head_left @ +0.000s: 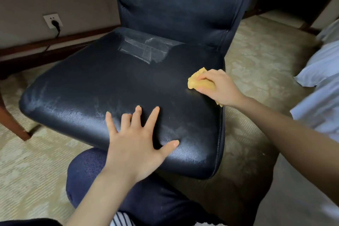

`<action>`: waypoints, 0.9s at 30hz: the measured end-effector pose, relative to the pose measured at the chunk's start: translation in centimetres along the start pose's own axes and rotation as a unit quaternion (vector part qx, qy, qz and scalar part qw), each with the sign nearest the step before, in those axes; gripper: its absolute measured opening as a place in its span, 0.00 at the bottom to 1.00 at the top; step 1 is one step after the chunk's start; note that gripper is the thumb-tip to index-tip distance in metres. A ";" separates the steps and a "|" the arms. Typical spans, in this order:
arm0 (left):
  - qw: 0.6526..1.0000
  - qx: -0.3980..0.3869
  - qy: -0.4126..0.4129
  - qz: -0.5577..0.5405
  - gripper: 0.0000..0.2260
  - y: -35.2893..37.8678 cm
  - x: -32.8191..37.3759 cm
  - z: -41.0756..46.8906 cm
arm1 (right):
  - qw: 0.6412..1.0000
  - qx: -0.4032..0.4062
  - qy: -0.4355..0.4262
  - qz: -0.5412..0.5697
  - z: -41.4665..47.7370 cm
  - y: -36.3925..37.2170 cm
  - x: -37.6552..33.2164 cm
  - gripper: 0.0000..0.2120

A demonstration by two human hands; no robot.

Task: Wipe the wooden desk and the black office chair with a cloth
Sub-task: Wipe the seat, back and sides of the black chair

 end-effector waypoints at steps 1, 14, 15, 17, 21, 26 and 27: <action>1.000 -0.002 0.013 -0.001 0.45 -0.1 -0.6 0.1 | 1.000 -0.004 -0.004 0.019 -1.3 0.0 -0.3 0.13; 0.981 -0.042 0.147 0.118 0.55 -0.8 -4.5 1.8 | 0.950 0.007 -0.281 0.137 -13.8 1.3 -5.6 0.10; 0.981 -0.029 0.150 0.120 0.54 -0.8 -4.5 1.9 | 0.949 0.006 -0.281 0.143 -13.4 1.3 -5.6 0.10; 0.983 -0.022 0.139 0.114 0.54 -0.6 -4.4 2.1 | 0.952 0.003 -0.268 0.146 -12.0 1.3 -5.1 0.11; 0.988 -0.024 0.119 0.093 0.56 0.1 -4.1 2.0 | 0.977 0.017 -0.139 0.158 -7.7 0.7 -2.2 0.13; 0.987 0.006 0.132 0.089 0.54 0.3 -2.5 2.1 | 0.993 0.053 0.003 0.105 -0.7 0.1 2.5 0.12; 0.986 0.017 0.134 0.094 0.53 0.3 -2.0 2.2 | 0.995 0.051 0.020 0.087 0.8 0.1 3.2 0.12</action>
Point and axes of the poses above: each hand's wrist, its own z-axis towards the middle knuckle, its own y-axis out of the palm, x = y × z, the point moved 5 cm from there along z, towards the middle knuckle, and after that the axes turned 13 degrees about y, right-handed, at the moved point
